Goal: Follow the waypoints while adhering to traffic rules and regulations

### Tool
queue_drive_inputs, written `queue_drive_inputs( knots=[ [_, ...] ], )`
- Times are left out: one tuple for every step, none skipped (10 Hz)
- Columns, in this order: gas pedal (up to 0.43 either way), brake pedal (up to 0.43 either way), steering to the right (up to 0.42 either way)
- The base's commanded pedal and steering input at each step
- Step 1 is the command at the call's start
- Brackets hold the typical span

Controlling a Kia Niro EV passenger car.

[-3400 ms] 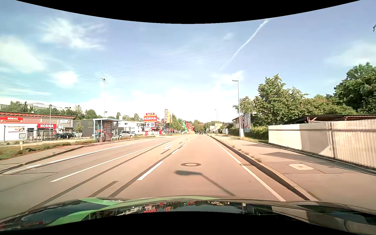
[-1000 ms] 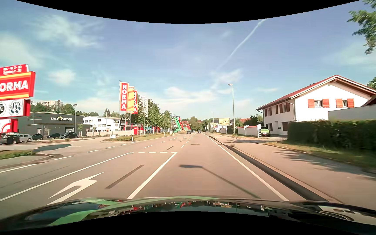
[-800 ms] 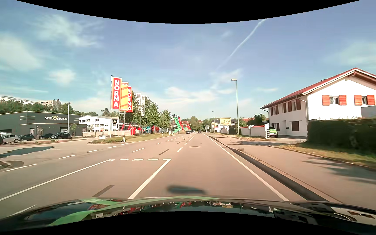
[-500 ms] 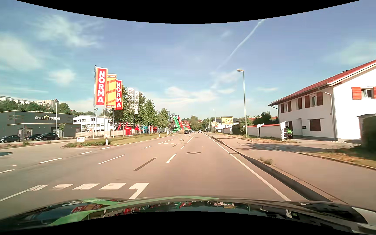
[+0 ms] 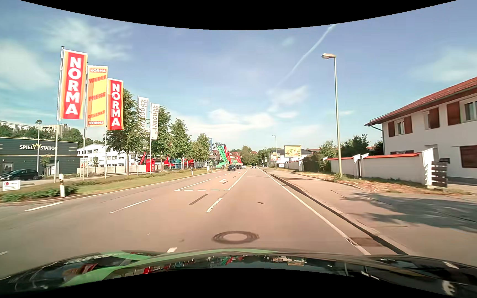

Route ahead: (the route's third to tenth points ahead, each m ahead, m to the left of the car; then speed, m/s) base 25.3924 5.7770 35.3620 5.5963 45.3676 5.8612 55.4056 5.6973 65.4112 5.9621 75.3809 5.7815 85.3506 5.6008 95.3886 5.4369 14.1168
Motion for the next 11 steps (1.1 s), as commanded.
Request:
queue_drive_inputs(
  knots=[
    [0.177, 0.000, -0.001],
    [0.189, 0.000, -0.001],
    [0.189, 0.000, -0.001],
    [0.177, 0.000, -0.001],
    [0.169, 0.000, -0.001],
    [0.138, 0.000, -0.001],
    [0.138, 0.000, -0.001],
    [0.150, 0.000, -0.001],
    [0.157, 0.000, -0.001],
    [0.169, 0.000, -0.001],
    [0.189, 0.000, -0.001]
  ],
)
